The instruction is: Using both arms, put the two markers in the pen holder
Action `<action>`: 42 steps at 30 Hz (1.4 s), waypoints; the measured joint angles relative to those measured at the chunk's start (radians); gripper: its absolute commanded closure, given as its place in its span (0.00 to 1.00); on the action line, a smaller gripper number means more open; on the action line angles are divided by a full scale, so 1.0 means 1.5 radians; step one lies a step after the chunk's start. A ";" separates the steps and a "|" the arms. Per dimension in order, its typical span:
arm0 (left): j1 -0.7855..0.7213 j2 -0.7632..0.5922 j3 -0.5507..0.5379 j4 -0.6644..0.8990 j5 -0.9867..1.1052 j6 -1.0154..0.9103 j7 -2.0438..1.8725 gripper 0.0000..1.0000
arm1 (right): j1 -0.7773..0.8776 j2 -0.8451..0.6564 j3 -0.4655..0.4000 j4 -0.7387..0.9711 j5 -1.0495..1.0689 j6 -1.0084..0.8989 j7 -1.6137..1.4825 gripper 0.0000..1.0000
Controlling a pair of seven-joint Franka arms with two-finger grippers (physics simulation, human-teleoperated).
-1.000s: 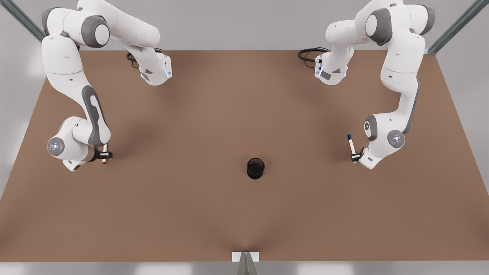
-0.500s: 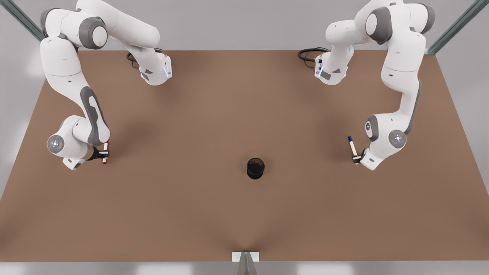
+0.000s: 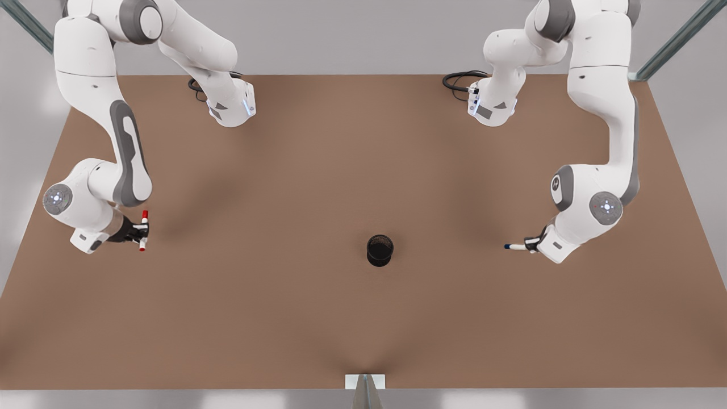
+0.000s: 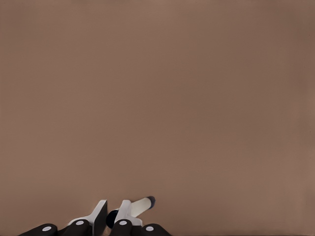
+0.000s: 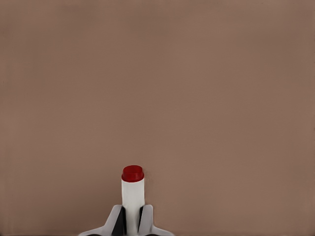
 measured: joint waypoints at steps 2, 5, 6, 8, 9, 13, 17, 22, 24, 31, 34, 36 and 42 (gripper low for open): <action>-0.044 0.000 0.000 0.028 -0.009 -0.023 -0.017 0.79 | -0.001 -0.026 0.018 0.009 0.010 -0.021 0.000 0.79; -0.119 0.005 0.000 0.089 -0.026 -0.053 -0.054 0.79 | 0.000 -0.051 0.058 0.049 0.017 -0.067 0.008 0.79; -0.152 0.006 0.000 0.115 -0.034 -0.061 -0.072 0.79 | 0.000 -0.055 0.073 0.066 0.018 -0.084 0.013 0.79; -0.216 0.012 0.000 0.166 -0.046 -0.074 -0.115 0.79 | 0.003 -0.059 0.103 0.109 0.020 -0.123 0.026 0.79; -0.239 0.019 0.000 0.191 -0.049 -0.079 -0.138 0.79 | 0.006 -0.060 0.115 0.126 0.020 -0.141 0.033 0.79; -0.312 0.062 0.001 0.258 -0.054 -0.090 -0.236 0.79 | 0.007 -0.059 0.149 0.165 0.020 -0.189 0.062 0.79; -0.349 0.098 0.002 0.267 -0.053 -0.093 -0.321 0.79 | 0.010 -0.058 0.178 0.184 0.020 -0.213 0.094 0.79; -0.356 0.133 0.002 0.267 -0.045 -0.095 -0.406 0.79 | 0.015 -0.049 0.221 0.208 0.021 -0.225 0.137 0.79; -0.363 0.135 0.001 0.269 -0.040 -0.095 -0.437 0.79 | 0.035 -0.036 0.228 0.230 0.020 -0.224 0.158 0.79; -0.367 0.137 0.002 0.281 -0.035 -0.094 -0.522 0.79 | 0.058 -0.021 0.231 0.248 0.018 -0.206 0.221 0.79; -0.367 0.140 0.002 0.285 -0.035 -0.089 -0.551 0.79 | 0.059 -0.014 0.231 0.248 0.016 -0.202 0.240 0.79; -0.367 0.144 0.002 0.291 -0.035 -0.084 -0.569 0.79 | 0.059 -0.013 0.231 0.248 0.016 -0.201 0.252 0.79; -0.365 0.150 0.003 0.296 -0.035 -0.067 -0.612 0.79 | 0.060 -0.012 0.231 0.249 0.015 -0.198 0.280 0.79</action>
